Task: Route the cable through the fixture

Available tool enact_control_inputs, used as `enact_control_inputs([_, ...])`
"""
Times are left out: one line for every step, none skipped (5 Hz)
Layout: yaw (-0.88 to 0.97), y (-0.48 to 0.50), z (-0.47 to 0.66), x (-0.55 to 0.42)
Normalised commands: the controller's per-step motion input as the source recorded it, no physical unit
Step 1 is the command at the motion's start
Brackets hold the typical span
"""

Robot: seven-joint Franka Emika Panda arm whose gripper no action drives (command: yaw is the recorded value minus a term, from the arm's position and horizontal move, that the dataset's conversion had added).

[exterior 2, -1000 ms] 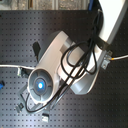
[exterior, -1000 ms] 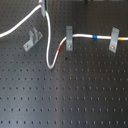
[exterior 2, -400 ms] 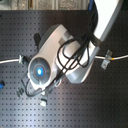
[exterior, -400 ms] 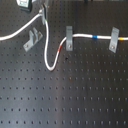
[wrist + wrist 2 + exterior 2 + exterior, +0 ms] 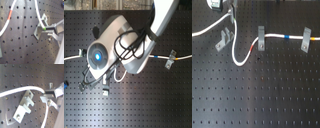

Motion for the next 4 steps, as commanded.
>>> enact_control_inputs([-0.43, 0.153, 0.07, -0.402])
enact_control_inputs([-0.45, 0.043, 0.06, -0.417])
enact_control_inputs([-0.13, 0.117, 0.06, -0.141])
enact_control_inputs([0.00, -0.054, 0.08, -0.203])
